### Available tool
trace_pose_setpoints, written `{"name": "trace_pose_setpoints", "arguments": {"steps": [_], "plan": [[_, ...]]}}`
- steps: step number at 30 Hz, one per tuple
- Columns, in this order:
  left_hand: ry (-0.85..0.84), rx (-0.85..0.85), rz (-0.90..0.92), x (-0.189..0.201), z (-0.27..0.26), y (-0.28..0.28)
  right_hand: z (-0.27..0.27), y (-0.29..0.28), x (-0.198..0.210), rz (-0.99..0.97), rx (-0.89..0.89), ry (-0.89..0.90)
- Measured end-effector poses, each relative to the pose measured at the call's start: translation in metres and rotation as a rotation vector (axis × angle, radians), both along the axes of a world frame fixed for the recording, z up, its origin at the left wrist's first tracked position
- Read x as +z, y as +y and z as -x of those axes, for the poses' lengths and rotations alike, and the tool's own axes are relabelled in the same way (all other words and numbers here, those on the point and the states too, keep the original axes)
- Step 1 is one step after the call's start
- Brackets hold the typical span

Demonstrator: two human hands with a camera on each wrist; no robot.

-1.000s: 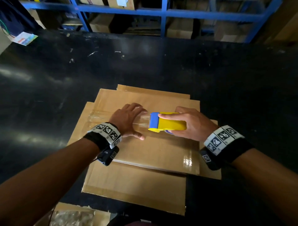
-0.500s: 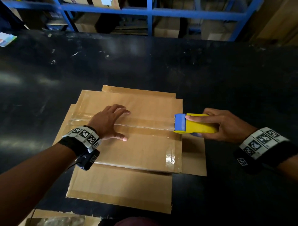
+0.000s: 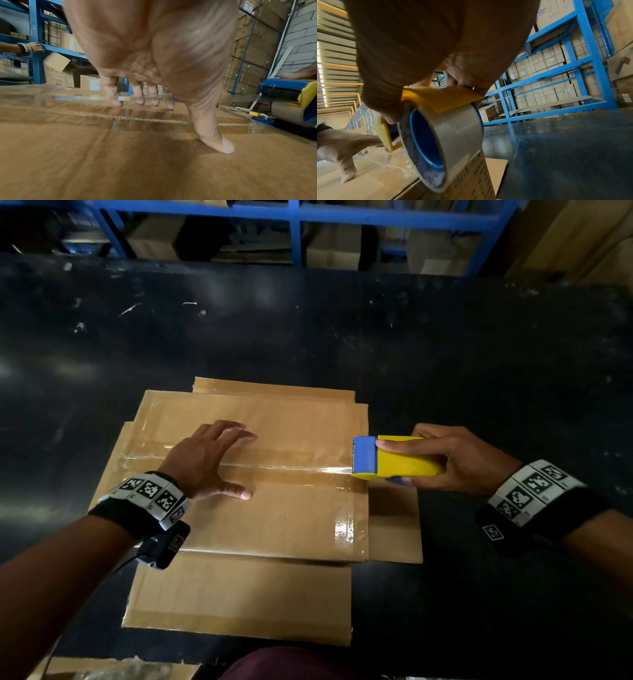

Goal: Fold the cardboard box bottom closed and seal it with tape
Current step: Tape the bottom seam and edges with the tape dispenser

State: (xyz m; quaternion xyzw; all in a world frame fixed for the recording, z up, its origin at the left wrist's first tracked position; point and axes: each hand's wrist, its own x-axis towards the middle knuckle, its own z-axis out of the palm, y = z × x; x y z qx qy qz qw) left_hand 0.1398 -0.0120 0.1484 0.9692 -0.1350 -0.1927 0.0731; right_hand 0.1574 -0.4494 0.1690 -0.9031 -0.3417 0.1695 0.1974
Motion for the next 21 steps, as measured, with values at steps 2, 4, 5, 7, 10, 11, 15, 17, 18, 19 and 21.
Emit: {"name": "trace_pose_setpoints", "arguments": {"steps": [2, 4, 5, 7, 10, 11, 15, 17, 18, 19, 21], "plan": [[0.001, 0.001, -0.001, 0.001, 0.000, 0.000, -0.001, -0.011, 0.005, -0.002, -0.041, -0.015], [0.003, 0.001, -0.011, 0.001, 0.000, -0.001, 0.001, -0.028, 0.012, 0.003, -0.081, -0.017], [0.004, 0.002, -0.015, 0.002, 0.000, -0.001, 0.003, -0.034, 0.014, 0.012, -0.078, -0.021], [0.004, -0.003, -0.018, 0.002, -0.001, -0.002, 0.006, -0.042, 0.017, 0.026, -0.071, -0.015], [0.006, -0.003, -0.013, 0.001, 0.000, -0.002, 0.010, -0.045, 0.017, 0.059, -0.059, -0.011], [0.009, -0.003, -0.013, 0.001, 0.000, -0.002, 0.011, -0.047, 0.017, 0.080, -0.053, -0.013], [0.008, 0.000, -0.011, 0.000, 0.001, -0.002, 0.016, -0.058, 0.013, 0.112, -0.034, 0.007], [0.011, 0.004, -0.008, -0.001, 0.000, -0.002, 0.015, -0.057, 0.012, 0.147, -0.033, 0.000], [0.011, 0.002, -0.005, -0.002, 0.000, -0.002, 0.014, -0.056, 0.011, 0.160, -0.041, 0.000], [0.009, -0.001, -0.002, -0.003, 0.000, -0.001, 0.013, -0.055, 0.009, 0.166, -0.045, 0.003], [0.008, -0.002, 0.002, -0.005, -0.001, 0.001, 0.011, -0.054, 0.003, 0.197, -0.029, 0.007]]}}
